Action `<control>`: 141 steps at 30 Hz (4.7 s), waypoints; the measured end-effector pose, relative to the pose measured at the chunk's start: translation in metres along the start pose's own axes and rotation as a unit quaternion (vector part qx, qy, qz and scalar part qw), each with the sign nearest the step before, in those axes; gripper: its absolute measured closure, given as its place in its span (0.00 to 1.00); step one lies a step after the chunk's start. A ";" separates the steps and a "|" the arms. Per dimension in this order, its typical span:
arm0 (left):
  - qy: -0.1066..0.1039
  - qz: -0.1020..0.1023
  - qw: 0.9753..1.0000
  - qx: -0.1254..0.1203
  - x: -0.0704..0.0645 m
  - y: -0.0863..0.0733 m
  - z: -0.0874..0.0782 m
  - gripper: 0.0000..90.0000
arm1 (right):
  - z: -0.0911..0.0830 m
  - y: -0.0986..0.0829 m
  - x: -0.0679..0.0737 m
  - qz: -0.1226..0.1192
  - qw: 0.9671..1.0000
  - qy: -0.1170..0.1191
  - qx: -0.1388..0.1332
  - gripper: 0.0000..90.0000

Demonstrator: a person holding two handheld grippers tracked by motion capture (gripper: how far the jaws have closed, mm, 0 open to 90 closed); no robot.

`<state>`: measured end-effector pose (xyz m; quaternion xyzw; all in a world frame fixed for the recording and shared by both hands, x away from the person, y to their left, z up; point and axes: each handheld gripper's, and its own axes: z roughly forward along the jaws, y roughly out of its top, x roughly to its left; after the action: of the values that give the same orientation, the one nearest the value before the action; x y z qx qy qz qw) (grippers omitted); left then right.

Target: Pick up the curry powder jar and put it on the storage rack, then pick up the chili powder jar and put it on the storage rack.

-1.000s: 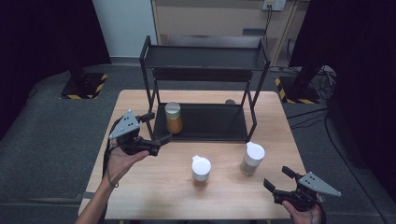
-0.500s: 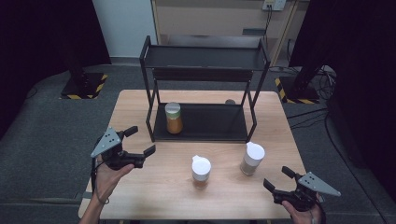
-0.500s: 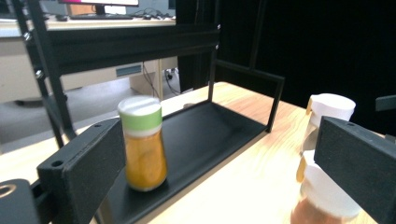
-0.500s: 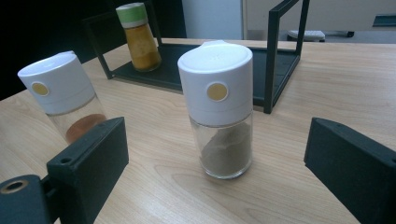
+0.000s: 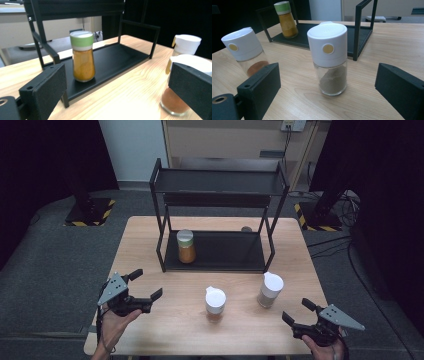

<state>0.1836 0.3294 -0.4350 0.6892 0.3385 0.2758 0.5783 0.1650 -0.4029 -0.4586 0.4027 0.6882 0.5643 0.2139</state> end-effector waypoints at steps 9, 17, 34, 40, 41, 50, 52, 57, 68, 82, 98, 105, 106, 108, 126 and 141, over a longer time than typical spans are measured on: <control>0.004 -0.003 1.000 0.001 -0.002 -0.015 -0.005 0.01 | 0.000 0.000 0.000 0.000 1.000 0.000 0.000 0.08; -0.001 -0.002 1.000 0.008 -0.003 -0.027 -0.007 0.01 | 0.000 0.000 0.000 -0.001 1.000 -0.001 0.000 0.08; -0.002 -0.008 1.000 0.011 -0.001 -0.043 -0.017 0.01 | 0.001 -0.001 0.002 -0.009 1.000 -0.003 -0.004 0.05; -0.003 -0.006 1.000 0.015 0.000 -0.044 -0.017 0.00 | 0.001 -0.001 0.004 -0.017 1.000 -0.005 -0.006 0.05; -0.004 -0.004 1.000 0.018 0.000 -0.044 -0.017 0.00 | 0.001 -0.001 0.004 -0.019 1.000 -0.005 -0.006 0.04; -0.003 -0.001 1.000 0.022 0.000 -0.046 -0.018 0.00 | 0.003 -0.003 0.009 -0.033 0.999 -0.010 -0.013 0.03; -0.003 -0.002 1.000 0.022 0.001 -0.046 -0.018 0.00 | 0.003 -0.002 0.009 -0.036 0.999 -0.008 -0.011 0.03; -0.008 -0.001 1.000 0.026 0.002 -0.046 -0.016 0.00 | 0.003 -0.002 0.009 -0.032 0.999 -0.008 -0.011 0.03; -0.009 -0.005 1.000 0.029 0.003 -0.047 -0.015 0.00 | 0.005 0.001 0.008 -0.029 0.999 0.008 -0.014 0.04; -0.012 -0.006 0.999 0.036 0.005 -0.048 -0.013 0.00 | 0.012 0.023 0.014 -0.040 0.998 0.042 0.000 0.05; -0.014 -0.014 0.999 0.038 0.007 -0.049 -0.013 0.00 | 0.030 0.056 0.033 -0.072 0.995 0.068 0.022 0.04; -0.013 -0.014 0.999 0.040 0.008 -0.049 -0.012 0.00 | 0.041 0.068 0.041 -0.083 0.993 0.079 0.031 0.04; -0.013 -0.015 0.999 0.040 0.008 -0.049 -0.012 0.00 | 0.043 0.070 0.042 -0.085 0.993 0.081 0.031 0.04; -0.013 -0.014 0.999 0.040 0.008 -0.049 -0.012 0.00 | 0.046 0.072 0.044 -0.086 0.992 0.086 0.032 0.04; -0.013 -0.013 0.999 0.043 0.008 -0.049 -0.011 0.00 | 0.082 0.084 0.062 -0.093 0.987 0.125 0.049 0.04; -0.013 -0.013 0.999 0.042 0.008 -0.049 -0.012 0.00 | 0.107 0.084 0.073 -0.091 0.983 0.149 0.059 0.04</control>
<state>0.1724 0.3484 -0.4808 0.7118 0.3513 0.2448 0.5568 0.2289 -0.2772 -0.3964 0.2617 0.7784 0.5544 0.1348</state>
